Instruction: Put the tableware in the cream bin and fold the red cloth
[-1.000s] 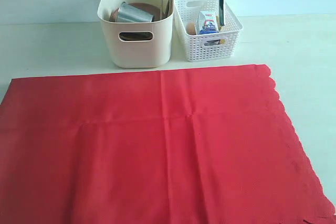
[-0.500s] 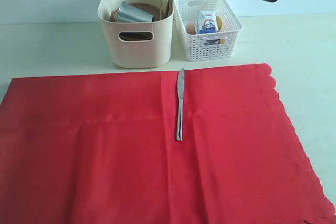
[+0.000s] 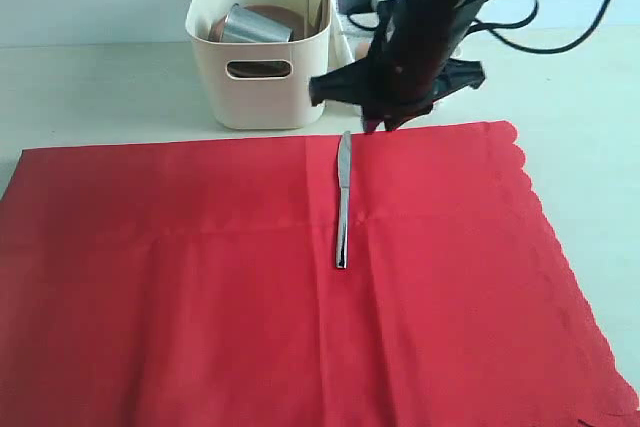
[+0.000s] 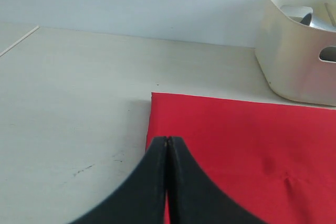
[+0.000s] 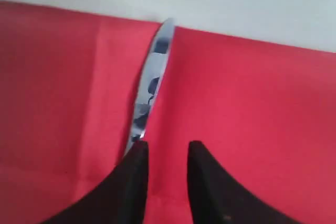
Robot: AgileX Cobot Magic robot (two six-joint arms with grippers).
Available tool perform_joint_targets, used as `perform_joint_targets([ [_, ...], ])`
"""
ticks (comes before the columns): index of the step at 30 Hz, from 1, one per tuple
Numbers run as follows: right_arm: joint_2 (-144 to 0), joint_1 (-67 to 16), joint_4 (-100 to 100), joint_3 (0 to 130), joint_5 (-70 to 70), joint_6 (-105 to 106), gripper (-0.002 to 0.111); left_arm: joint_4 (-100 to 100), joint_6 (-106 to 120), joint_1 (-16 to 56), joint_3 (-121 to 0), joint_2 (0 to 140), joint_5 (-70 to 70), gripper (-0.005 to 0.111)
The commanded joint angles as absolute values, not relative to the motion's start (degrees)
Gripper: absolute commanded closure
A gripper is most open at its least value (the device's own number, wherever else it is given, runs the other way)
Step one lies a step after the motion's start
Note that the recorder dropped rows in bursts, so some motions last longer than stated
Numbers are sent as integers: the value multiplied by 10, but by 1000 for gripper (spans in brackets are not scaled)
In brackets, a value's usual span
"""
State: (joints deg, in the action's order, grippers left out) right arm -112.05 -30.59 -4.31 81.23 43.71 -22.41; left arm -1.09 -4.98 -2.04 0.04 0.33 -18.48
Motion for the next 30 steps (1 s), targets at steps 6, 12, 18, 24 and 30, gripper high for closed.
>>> perform_joint_targets([
  [6, -1183, -336, -24, 816, 430, -200, 73, -9, -47, -21, 0, 0, -181, 105],
  [12, -1201, -343, -8, 816, 410, -188, 73, -9, -47, -21, 0, 0, -181, 105],
  [18, -1228, -343, -12, 816, 391, -181, 73, -9, -47, -21, 0, 0, -181, 105],
  [24, -1251, -343, -23, 816, 390, -180, 77, -9, -47, -21, 0, 0, -181, 105],
  [30, -1232, -343, -25, 816, 392, -180, 105, -9, -47, -21, 0, 0, -181, 105],
])
